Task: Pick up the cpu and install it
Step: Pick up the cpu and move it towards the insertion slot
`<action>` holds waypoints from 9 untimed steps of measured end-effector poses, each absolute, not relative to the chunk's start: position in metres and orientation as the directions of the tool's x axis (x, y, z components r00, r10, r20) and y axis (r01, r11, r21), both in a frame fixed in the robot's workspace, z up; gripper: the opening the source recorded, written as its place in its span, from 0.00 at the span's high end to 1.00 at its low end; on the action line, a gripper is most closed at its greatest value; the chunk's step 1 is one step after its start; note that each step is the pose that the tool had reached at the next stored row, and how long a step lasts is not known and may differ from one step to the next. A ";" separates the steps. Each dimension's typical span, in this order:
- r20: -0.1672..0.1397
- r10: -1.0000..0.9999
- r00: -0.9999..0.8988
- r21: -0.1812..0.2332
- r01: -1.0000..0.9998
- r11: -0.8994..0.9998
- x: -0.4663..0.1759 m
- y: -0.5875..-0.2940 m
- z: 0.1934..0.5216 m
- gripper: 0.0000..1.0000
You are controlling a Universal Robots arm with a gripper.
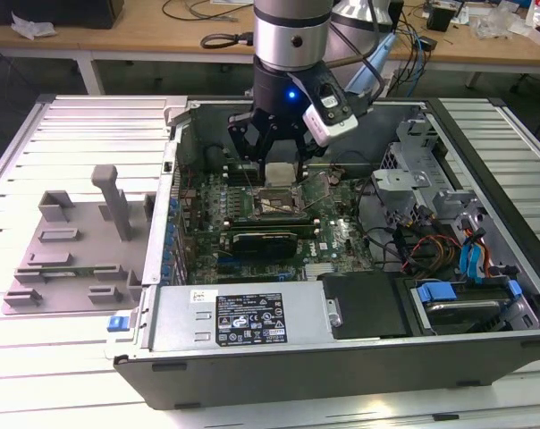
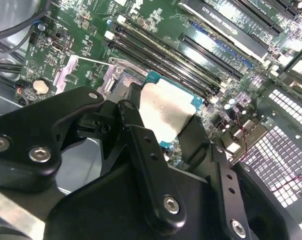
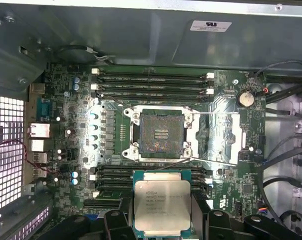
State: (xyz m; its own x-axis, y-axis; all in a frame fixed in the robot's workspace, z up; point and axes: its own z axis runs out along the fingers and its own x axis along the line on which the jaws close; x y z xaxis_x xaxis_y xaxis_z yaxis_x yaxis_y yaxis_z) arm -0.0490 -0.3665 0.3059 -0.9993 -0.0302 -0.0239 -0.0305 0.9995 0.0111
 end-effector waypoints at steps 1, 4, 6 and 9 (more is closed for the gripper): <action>-0.024 -0.030 -0.999 0.011 -0.030 0.999 -0.049 -0.366 0.305 0.45; -0.024 -0.027 -0.999 0.011 -0.027 1.000 -0.048 -0.360 0.301 0.45; -0.024 -0.024 -0.999 0.011 -0.025 1.000 -0.048 -0.353 0.298 0.45; -0.024 -0.018 -1.000 0.011 -0.019 1.000 -0.047 -0.343 0.296 0.45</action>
State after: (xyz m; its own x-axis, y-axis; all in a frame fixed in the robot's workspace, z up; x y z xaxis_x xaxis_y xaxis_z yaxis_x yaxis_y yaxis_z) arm -0.0467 -0.3434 0.2959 -0.9995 -0.0183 -0.0240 -0.0186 0.9998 0.0111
